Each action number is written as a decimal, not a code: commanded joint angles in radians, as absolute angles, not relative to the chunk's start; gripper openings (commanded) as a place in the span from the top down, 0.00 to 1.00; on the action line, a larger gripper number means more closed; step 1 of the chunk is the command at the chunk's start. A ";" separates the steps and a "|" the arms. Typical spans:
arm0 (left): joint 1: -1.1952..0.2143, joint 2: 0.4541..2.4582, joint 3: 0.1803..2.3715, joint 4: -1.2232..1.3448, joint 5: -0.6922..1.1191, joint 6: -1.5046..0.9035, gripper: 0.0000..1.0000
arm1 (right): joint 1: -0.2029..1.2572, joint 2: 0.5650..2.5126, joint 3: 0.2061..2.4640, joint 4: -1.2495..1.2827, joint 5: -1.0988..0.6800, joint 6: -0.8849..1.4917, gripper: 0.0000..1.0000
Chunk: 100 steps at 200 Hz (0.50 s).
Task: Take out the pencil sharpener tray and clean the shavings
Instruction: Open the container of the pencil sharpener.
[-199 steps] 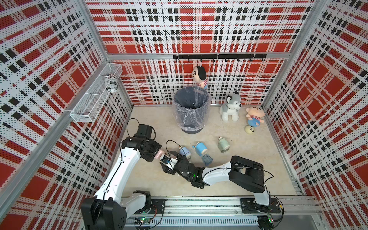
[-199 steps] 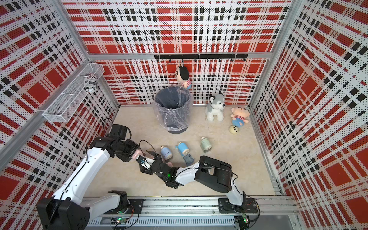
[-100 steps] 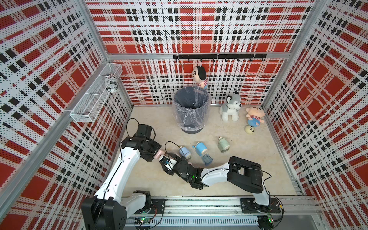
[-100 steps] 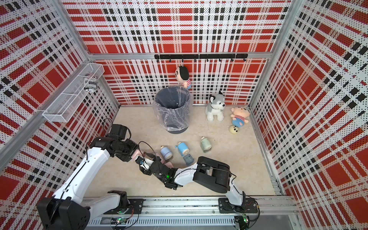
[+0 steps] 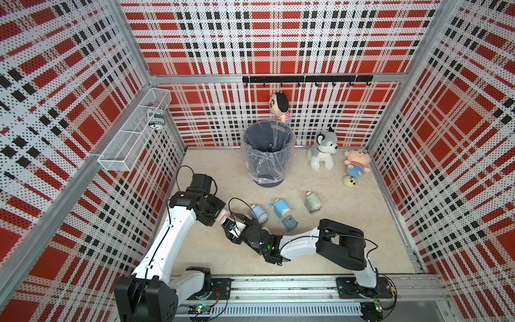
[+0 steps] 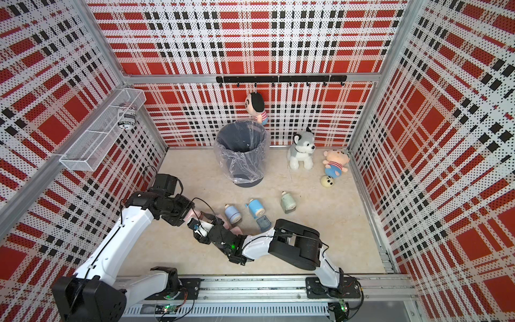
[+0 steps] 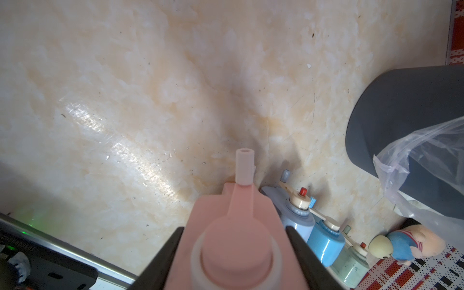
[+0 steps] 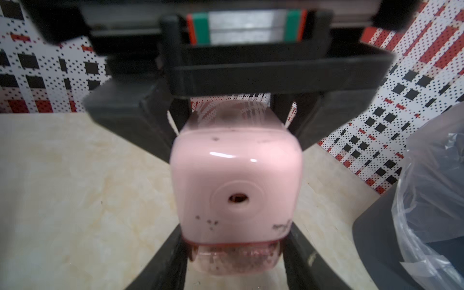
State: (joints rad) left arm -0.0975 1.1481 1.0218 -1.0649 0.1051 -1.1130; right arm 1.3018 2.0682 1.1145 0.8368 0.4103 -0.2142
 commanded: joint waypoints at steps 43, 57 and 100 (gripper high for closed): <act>-0.059 1.144 1.031 -1.048 0.080 -1.092 0.62 | 1.313 2.062 1.088 0.869 0.416 -0.198 0.54; -0.045 1.142 1.034 -1.048 0.063 -1.088 0.62 | 1.315 2.050 1.069 0.875 0.413 -0.193 0.54; -0.028 1.150 1.041 -1.042 0.028 -1.077 0.62 | 1.322 2.011 1.014 0.891 0.400 -0.165 0.56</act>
